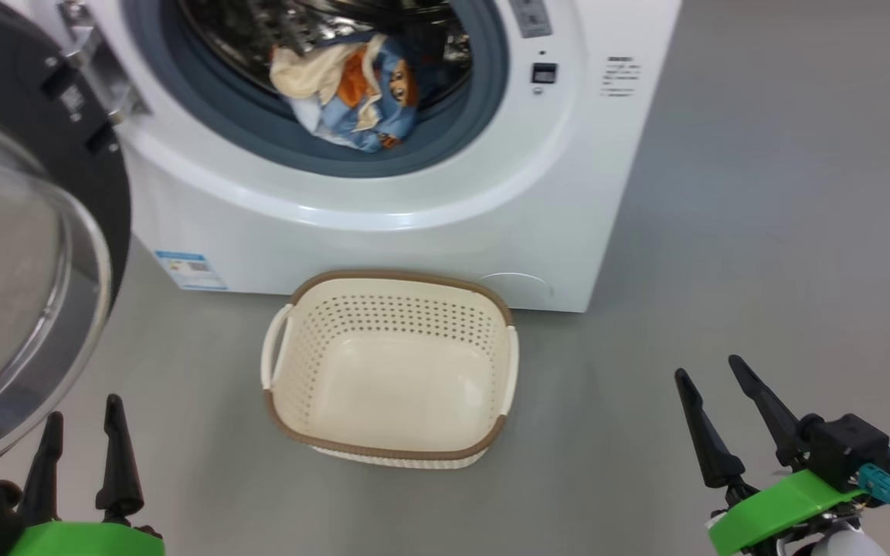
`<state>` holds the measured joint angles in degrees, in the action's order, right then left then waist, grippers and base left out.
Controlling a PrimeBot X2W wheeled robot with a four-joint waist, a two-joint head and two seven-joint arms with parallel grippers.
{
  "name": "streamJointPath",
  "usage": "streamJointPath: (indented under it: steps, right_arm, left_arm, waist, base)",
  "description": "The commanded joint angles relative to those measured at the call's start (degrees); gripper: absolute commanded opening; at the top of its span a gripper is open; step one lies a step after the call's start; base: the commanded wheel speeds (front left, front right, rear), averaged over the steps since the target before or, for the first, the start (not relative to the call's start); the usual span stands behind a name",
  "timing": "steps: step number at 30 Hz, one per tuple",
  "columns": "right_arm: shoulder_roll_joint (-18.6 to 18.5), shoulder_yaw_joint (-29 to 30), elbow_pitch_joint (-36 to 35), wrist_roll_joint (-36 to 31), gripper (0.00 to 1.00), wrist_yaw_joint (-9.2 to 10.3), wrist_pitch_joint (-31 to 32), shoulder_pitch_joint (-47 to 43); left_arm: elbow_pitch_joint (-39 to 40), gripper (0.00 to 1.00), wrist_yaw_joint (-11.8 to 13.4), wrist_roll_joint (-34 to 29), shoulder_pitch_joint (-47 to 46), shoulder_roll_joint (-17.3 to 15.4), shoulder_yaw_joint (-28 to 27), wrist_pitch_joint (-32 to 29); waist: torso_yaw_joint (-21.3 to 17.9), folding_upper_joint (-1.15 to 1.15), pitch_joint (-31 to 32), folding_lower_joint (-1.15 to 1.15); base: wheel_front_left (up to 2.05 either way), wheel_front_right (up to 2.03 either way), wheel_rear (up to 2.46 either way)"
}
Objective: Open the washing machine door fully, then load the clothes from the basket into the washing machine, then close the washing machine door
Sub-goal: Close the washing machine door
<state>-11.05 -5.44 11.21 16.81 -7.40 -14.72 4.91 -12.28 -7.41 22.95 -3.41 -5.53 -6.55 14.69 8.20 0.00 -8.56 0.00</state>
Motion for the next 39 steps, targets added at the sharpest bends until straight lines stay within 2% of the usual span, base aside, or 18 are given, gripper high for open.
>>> streamJointPath:
  steps: [1,16,24,29,39]
  right_arm:
    - [-1.07,-2.36,-1.06,0.0,1.0,-0.09,-0.28,2.3]
    - [-2.59,-7.6,0.21,1.06,1.0,-0.09,-0.28,4.77]
    - [-2.71,-9.24,0.86,1.56,1.0,-0.09,-0.28,5.0]
    - [-2.7,-9.4,1.03,1.62,1.0,-0.09,-0.28,4.9]
    - [-2.45,-9.58,0.96,1.73,1.0,-0.09,-0.28,4.53]
  left_arm:
    - [1.3,1.0,-0.08,0.1,-0.7,-0.76,-2.72,0.3]
    - [1.24,1.0,-0.08,-0.66,1.03,1.15,-5.19,0.3]
    - [1.33,1.0,-0.08,-0.72,2.65,1.78,-6.34,0.3]
    - [1.76,1.0,-0.08,-0.59,3.31,2.17,-6.6,0.3]
    - [2.25,1.0,-0.08,-0.74,3.9,2.49,-7.29,0.3]
  waist:
    - [3.54,0.0,-0.13,0.0]
    - [14.66,0.0,1.49,0.0]
    - [18.97,0.0,2.59,0.0]
    - [20.9,0.0,2.7,0.0]
    - [21.9,0.0,2.82,0.0]
  base:
    - [0.0,0.0,0.0]
    - [0.0,0.0,0.0]
    - [0.0,0.0,0.0]
    - [0.0,0.0,0.0]
    - [0.0,0.0,0.0]
